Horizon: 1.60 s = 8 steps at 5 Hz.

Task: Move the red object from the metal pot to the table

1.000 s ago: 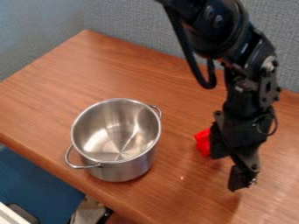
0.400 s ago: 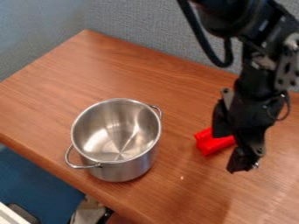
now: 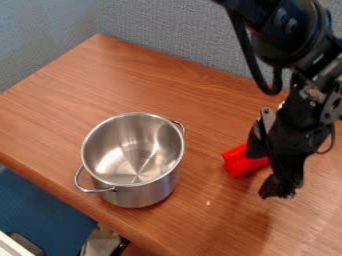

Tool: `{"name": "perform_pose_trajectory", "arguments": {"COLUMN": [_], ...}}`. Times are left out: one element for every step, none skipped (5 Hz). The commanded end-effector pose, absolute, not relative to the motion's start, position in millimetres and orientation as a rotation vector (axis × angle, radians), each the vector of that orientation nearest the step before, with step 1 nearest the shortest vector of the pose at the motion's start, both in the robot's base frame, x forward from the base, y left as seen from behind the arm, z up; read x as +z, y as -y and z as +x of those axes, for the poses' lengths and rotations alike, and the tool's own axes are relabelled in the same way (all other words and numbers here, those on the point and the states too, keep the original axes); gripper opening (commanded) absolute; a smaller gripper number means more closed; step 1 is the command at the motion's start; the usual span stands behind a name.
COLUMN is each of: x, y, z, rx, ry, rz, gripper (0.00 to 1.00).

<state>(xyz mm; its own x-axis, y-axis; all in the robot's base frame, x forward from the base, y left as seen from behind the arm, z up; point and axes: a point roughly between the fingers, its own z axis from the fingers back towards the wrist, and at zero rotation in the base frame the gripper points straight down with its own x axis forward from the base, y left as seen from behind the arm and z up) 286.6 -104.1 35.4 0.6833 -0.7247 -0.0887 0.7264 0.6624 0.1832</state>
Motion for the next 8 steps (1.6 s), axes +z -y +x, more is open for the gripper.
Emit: {"name": "perform_pose_trajectory", "arguments": {"x": [48.8,39.2,29.6,21.8,20.3,22.5,25.3,30.2], "y": [89.6,77.7,87.4,99.9,101.1,96.0,92.5,90.2], "z": [312.8,323.6,317.8,309.6,307.7,307.9,305.9,303.4], "rx": [-0.699,-0.588,-0.56,-0.53,-0.532,-0.53,-0.483,-0.438], "ry": [0.063,0.058,0.063,0.068,0.063,0.058,0.052,0.052], "rz": [0.247,0.264,0.254,0.245,0.208,0.19,0.2,0.208], "gripper": [1.0,0.0,0.0,0.0,0.0,0.0,0.0,0.0]}}
